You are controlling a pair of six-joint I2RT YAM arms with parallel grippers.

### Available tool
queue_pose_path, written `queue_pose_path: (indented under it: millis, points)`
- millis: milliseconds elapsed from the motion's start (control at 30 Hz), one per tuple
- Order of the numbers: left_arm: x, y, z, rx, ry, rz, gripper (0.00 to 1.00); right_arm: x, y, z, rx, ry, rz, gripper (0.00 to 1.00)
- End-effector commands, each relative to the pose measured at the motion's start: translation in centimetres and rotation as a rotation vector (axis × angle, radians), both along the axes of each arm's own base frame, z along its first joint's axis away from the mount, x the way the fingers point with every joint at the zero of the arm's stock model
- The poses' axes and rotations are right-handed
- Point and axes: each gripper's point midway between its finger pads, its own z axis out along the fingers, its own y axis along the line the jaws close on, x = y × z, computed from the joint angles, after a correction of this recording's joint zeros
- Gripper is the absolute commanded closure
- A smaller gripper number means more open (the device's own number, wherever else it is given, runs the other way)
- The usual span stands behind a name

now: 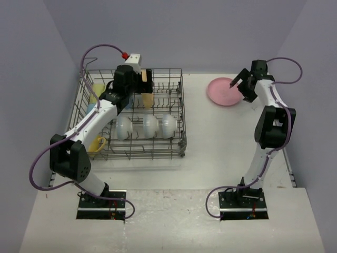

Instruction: Unload the mixed dishes from the dish rack

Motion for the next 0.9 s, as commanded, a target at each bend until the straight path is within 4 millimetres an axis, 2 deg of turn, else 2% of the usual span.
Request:
queue_pose_path:
  millis: [0, 33, 67, 100, 133, 167, 233, 267, 433, 533, 567, 667, 800, 833, 867]
  points:
    - [0.6, 0.8, 1.8, -0.051, -0.022, 0.029, 0.00, -1.2, 5.0, 8.1, -0.069, -0.161, 0.145, 0.01]
    - [0.8, 0.8, 1.7, -0.055, -0.019, 0.028, 0.00, -1.8, 6.2, 9.7, -0.073, -0.193, 0.172, 0.01]
    - [1.0, 0.8, 1.2, -0.056, -0.009, 0.025, 0.00, -2.8, 9.4, 9.5, -0.062, -0.188, 0.251, 0.01]
    - [1.2, 0.7, 1.0, -0.056, -0.004, 0.026, 0.00, -3.2, 10.7, 9.9, -0.053, -0.203, 0.279, 0.01]
    - [1.5, 0.7, 0.5, -0.057, 0.009, 0.028, 0.00, -4.0, 13.1, 10.9, -0.035, -0.229, 0.322, 0.01]
    - [1.7, 0.6, 0.3, -0.062, 0.015, 0.024, 0.00, -4.8, 14.4, 10.3, -0.023, -0.218, 0.348, 0.01]
    - [2.3, 0.5, -0.1, -0.067, 0.024, 0.020, 0.00, -5.5, 17.0, 10.7, -0.003, -0.235, 0.399, 0.01]
    - [2.5, 0.4, -0.1, -0.075, 0.027, 0.010, 0.00, -6.1, 19.1, 10.4, 0.005, -0.228, 0.442, 0.01]
    - [3.5, -0.6, -0.8, -0.101, 0.034, -0.036, 0.00, -7.4, 24.7, 9.1, 0.049, -0.199, 0.561, 0.01]
    - [4.1, -0.9, -1.4, -0.104, 0.045, -0.047, 0.03, -7.9, 26.9, 8.8, 0.043, -0.191, 0.609, 0.03]
    - [4.3, -0.8, -1.4, -0.099, 0.042, -0.034, 0.04, -7.8, 27.3, 8.1, 0.037, -0.177, 0.616, 0.06]
    - [4.8, -0.7, -2.3, -0.093, 0.055, -0.026, 0.19, -8.2, 28.3, 6.4, 0.012, -0.123, 0.629, 0.22]
    - [5.1, -1.1, -2.8, -0.107, 0.067, -0.034, 0.30, -8.9, 29.2, 4.9, -0.033, -0.079, 0.646, 0.34]
    - [5.1, -1.2, -2.9, -0.112, 0.068, -0.035, 0.36, -9.1, 29.3, 4.7, -0.036, -0.070, 0.648, 0.38]
    - [5.2, -1.3, -2.8, -0.126, 0.067, -0.030, 0.39, -9.2, 29.2, 4.3, -0.051, -0.056, 0.629, 0.47]
